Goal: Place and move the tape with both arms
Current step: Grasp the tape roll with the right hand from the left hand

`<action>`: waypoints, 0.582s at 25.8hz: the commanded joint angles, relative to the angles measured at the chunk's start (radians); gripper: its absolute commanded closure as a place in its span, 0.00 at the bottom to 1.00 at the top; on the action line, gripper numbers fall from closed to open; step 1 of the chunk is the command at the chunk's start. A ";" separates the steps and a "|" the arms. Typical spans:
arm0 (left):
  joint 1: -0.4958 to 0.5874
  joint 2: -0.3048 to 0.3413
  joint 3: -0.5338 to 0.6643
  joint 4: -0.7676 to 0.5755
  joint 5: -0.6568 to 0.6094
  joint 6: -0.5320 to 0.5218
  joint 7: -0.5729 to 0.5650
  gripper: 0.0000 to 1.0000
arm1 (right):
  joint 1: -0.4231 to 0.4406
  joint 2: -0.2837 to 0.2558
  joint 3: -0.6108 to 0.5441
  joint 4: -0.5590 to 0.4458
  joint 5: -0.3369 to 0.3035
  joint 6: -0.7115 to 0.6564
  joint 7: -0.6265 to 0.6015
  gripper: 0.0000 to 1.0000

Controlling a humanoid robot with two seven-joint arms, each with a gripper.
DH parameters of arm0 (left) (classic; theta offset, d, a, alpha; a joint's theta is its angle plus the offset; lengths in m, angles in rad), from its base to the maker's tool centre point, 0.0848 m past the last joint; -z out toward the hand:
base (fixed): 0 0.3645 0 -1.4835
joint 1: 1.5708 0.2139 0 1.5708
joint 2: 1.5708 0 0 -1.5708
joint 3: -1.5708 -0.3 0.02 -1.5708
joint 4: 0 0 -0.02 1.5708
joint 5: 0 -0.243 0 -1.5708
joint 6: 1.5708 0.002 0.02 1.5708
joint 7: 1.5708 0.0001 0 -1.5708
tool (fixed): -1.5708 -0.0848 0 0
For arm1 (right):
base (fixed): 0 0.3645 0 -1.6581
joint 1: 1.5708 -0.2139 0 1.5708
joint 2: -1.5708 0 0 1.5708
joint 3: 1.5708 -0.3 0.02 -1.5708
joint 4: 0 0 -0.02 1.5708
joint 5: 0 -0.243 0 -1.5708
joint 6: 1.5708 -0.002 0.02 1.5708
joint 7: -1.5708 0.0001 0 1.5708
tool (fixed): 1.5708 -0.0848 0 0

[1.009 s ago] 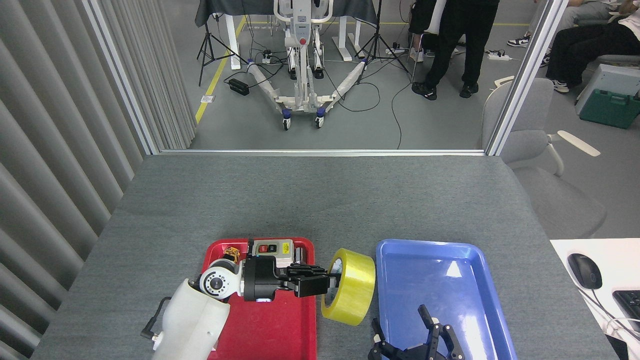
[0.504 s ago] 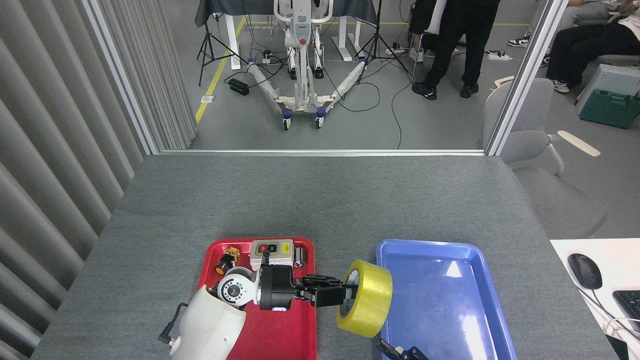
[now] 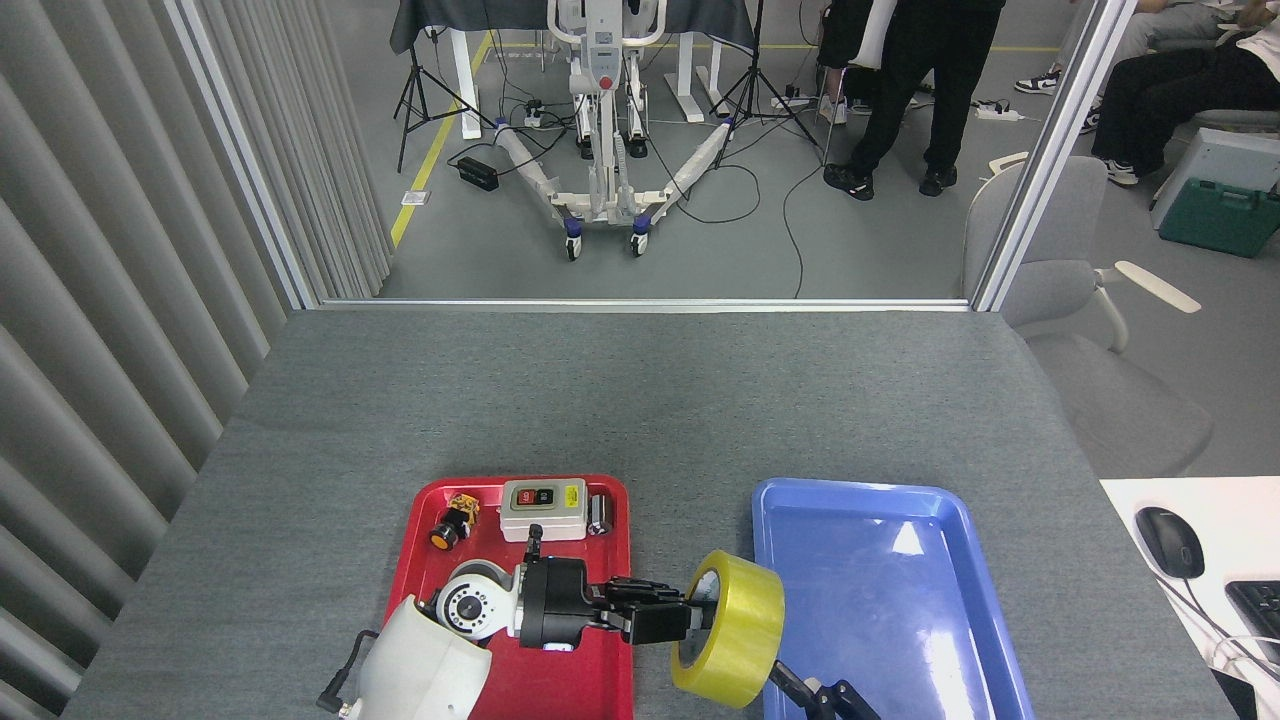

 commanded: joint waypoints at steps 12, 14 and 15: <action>0.039 -0.005 -0.011 -0.015 -0.025 0.000 -0.004 1.00 | 0.009 0.010 0.050 0.006 0.022 0.037 0.014 0.55; 0.039 -0.005 -0.011 -0.015 -0.025 0.000 -0.004 1.00 | 0.011 0.010 0.048 0.010 0.024 0.039 0.014 0.70; 0.039 -0.005 -0.011 -0.015 -0.025 0.000 -0.004 1.00 | 0.011 0.008 0.046 0.011 0.024 0.040 0.014 0.74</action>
